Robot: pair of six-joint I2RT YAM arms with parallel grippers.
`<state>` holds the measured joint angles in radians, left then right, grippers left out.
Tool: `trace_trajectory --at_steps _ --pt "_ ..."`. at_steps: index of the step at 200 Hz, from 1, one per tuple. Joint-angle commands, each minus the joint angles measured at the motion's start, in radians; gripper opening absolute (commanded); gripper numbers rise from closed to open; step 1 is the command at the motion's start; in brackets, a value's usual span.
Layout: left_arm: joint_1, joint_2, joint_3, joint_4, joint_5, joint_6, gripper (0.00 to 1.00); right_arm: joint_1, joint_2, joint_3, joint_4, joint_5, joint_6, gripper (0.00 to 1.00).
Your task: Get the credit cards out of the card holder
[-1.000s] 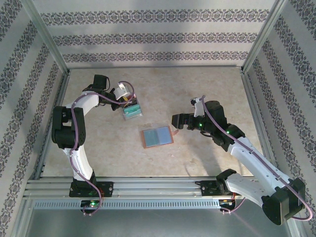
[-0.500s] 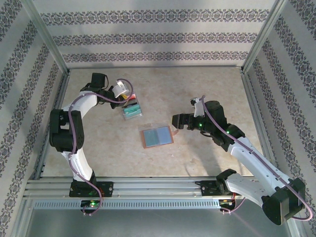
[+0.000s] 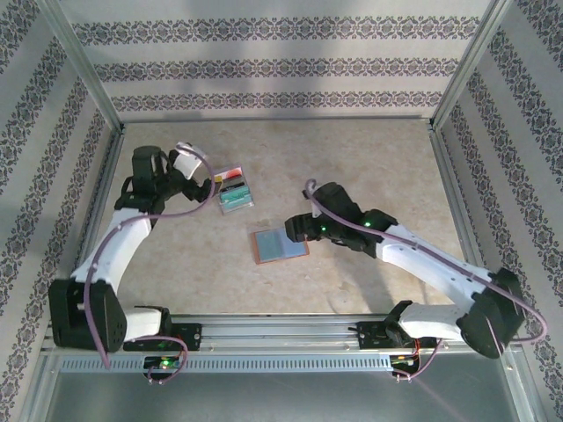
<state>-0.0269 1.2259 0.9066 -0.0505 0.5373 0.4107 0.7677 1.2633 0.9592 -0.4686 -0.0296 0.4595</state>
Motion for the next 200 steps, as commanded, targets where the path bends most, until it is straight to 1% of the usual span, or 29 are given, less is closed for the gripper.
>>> trace_trajectory --at_steps 1,16,32,39,51,76,96,140,175,200 --pt "-0.008 -0.103 -0.077 0.108 -0.192 -0.213 0.99 0.055 0.088 0.07 -0.081 0.094 -0.003 0.73" --pt "-0.008 -0.174 -0.133 0.106 -0.324 -0.263 0.99 0.092 0.153 0.107 -0.096 0.111 0.002 0.7" --pt "-0.008 -0.241 -0.179 0.079 -0.473 -0.345 0.99 0.131 0.227 0.146 -0.108 0.127 0.006 0.67" --pt "-0.008 -0.267 -0.197 0.062 -0.517 -0.386 0.99 0.146 0.261 0.163 -0.109 0.126 0.009 0.65" --pt "-0.008 -0.31 -0.228 0.037 -0.549 -0.446 0.99 0.169 0.32 0.196 -0.111 0.124 0.014 0.63" --pt "-0.008 -0.386 -0.291 0.01 -0.556 -0.57 0.99 0.205 0.45 0.273 -0.14 0.119 0.016 0.6" --pt "-0.008 -0.422 -0.318 -0.031 -0.551 -0.613 0.99 0.219 0.535 0.323 -0.155 0.108 0.018 0.57" --pt "-0.008 -0.454 -0.353 -0.063 -0.582 -0.622 0.99 0.223 0.632 0.361 -0.157 0.102 0.025 0.57" --pt "-0.008 -0.443 -0.356 -0.055 -0.571 -0.637 0.99 0.219 0.684 0.381 -0.166 0.116 0.033 0.59" --pt "-0.008 -0.44 -0.355 -0.05 -0.564 -0.638 0.99 0.216 0.694 0.388 -0.169 0.132 0.04 0.59"
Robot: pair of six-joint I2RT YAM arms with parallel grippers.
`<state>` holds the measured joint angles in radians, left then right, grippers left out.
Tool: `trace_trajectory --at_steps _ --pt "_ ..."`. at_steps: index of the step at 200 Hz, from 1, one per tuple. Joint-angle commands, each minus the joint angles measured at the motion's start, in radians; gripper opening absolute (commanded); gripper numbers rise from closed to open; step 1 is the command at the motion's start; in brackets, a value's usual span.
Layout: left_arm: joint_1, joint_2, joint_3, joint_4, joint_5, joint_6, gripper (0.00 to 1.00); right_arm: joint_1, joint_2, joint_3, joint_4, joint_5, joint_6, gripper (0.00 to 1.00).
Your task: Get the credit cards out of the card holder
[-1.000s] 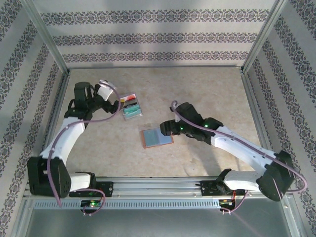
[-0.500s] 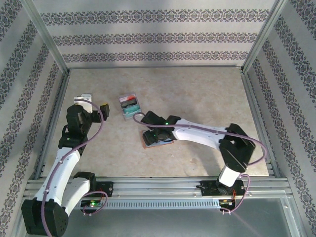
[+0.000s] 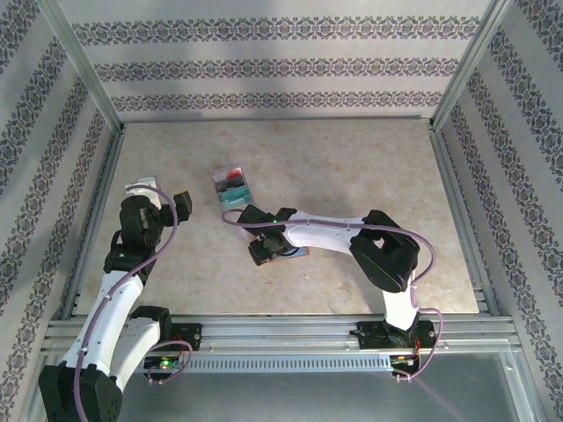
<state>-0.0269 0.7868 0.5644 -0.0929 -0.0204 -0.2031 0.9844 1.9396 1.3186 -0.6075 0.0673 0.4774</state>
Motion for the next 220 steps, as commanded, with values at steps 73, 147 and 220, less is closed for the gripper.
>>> trace_trajectory --at_steps 73,147,220 --pt "-0.008 0.005 -0.009 -0.017 -0.013 -0.019 0.99 -0.007 0.059 0.042 -0.05 0.054 0.013 0.68" --pt "-0.008 -0.006 0.007 -0.033 -0.006 -0.016 0.99 -0.006 0.057 0.02 -0.04 0.065 0.025 0.5" --pt "-0.008 -0.041 0.033 -0.077 0.01 -0.009 1.0 -0.022 0.018 0.0 0.002 0.03 0.031 0.4"
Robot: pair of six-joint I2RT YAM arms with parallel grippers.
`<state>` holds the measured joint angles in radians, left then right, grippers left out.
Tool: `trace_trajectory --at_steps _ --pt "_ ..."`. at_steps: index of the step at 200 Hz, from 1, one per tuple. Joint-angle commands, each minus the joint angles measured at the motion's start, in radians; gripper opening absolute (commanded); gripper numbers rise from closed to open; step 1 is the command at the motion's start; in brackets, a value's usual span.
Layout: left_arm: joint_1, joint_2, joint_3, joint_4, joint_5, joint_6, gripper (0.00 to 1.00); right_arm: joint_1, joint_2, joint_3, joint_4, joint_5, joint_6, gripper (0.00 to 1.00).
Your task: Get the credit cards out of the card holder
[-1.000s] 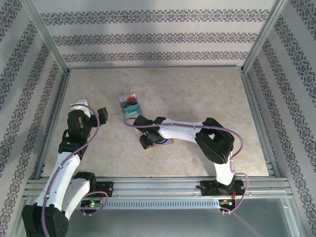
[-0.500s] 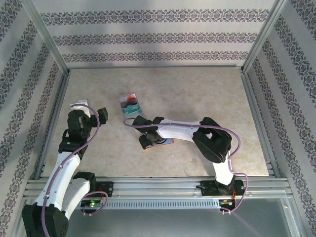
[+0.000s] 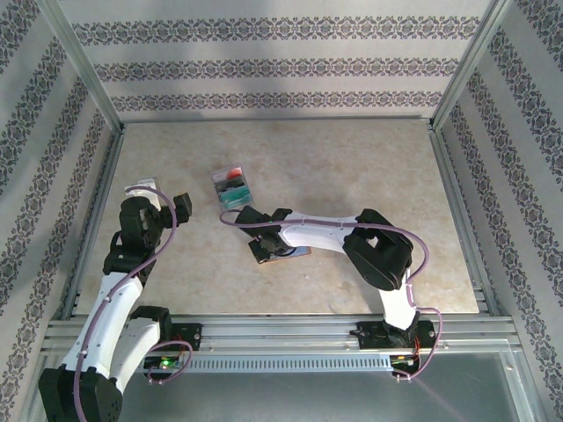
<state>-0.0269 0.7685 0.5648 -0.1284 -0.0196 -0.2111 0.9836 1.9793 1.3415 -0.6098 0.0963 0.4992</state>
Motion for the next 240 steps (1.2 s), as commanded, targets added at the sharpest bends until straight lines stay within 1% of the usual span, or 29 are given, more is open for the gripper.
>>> trace_trajectory --at_steps 1,28,39,53,96,108,131,162,181,240 --pt "-0.008 -0.023 0.033 -0.042 0.009 -0.001 1.0 -0.022 -0.024 -0.023 0.005 -0.001 0.009 0.4" --pt "-0.008 -0.029 0.046 -0.056 0.013 0.004 1.0 -0.041 -0.049 -0.052 0.046 -0.031 0.023 0.4" --pt "-0.008 -0.031 0.053 -0.061 0.017 0.006 0.99 -0.047 -0.057 -0.061 0.058 -0.04 0.027 0.37" --pt "-0.008 -0.032 0.059 -0.068 0.02 0.009 1.0 -0.052 -0.066 -0.068 0.066 -0.049 0.03 0.36" --pt "-0.008 -0.037 0.069 -0.079 0.024 0.01 1.0 -0.06 -0.073 -0.073 0.085 -0.072 0.026 0.35" --pt "-0.008 -0.038 0.072 -0.082 0.023 0.011 1.0 -0.059 -0.071 -0.073 0.084 -0.072 0.027 0.31" --pt "-0.008 -0.043 0.078 -0.086 0.027 0.015 1.0 -0.061 -0.081 -0.077 0.072 -0.046 0.034 0.3" --pt "-0.008 -0.045 0.094 -0.106 0.026 0.03 1.0 -0.066 -0.126 -0.094 0.048 0.025 0.041 0.29" --pt "-0.008 -0.055 0.096 -0.105 0.021 0.026 1.0 -0.072 -0.147 -0.112 0.037 0.065 0.045 0.31" --pt "-0.008 -0.066 0.12 -0.128 0.02 0.029 1.0 -0.105 -0.186 -0.176 0.02 0.113 0.063 0.36"
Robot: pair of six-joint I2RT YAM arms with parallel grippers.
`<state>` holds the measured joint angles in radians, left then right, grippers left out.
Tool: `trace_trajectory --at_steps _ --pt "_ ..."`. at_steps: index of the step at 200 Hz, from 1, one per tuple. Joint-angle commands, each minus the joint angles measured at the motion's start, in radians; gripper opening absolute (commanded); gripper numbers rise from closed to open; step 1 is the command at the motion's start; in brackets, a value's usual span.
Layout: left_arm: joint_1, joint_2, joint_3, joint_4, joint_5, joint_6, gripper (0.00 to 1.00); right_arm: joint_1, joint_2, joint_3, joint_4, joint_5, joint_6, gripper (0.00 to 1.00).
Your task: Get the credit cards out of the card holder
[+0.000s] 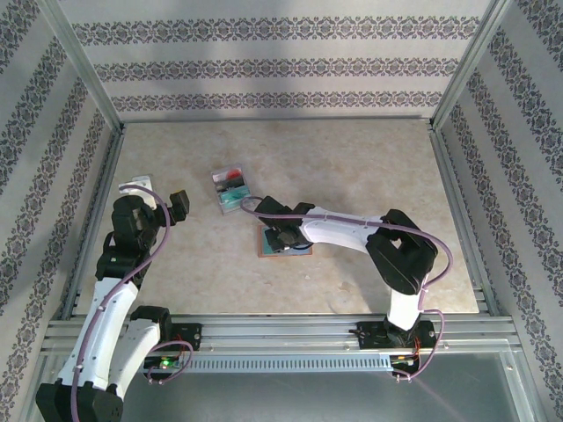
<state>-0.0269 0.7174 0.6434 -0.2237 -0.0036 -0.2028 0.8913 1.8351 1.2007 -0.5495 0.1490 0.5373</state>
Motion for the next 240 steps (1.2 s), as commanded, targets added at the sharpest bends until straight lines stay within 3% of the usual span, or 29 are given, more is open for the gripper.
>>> trace_trajectory --at_steps 1,42,86,160,240 --pt "-0.008 -0.015 0.042 -0.033 0.004 0.02 1.0 -0.013 -0.043 -0.036 -0.04 0.061 0.025 0.36" --pt "-0.021 -0.017 0.051 -0.06 0.013 0.036 0.99 -0.047 -0.085 -0.092 -0.04 0.076 0.042 0.37" --pt "-0.125 -0.02 0.052 -0.087 -0.079 0.067 0.99 -0.095 -0.123 -0.148 -0.035 0.077 0.058 0.36" --pt "-0.461 0.085 0.023 -0.043 -0.309 0.114 0.99 -0.16 -0.193 -0.22 -0.033 0.073 0.066 0.34" --pt "-0.79 0.38 -0.015 0.109 -0.468 0.063 0.99 -0.242 -0.389 -0.256 -0.032 0.024 0.1 0.35"
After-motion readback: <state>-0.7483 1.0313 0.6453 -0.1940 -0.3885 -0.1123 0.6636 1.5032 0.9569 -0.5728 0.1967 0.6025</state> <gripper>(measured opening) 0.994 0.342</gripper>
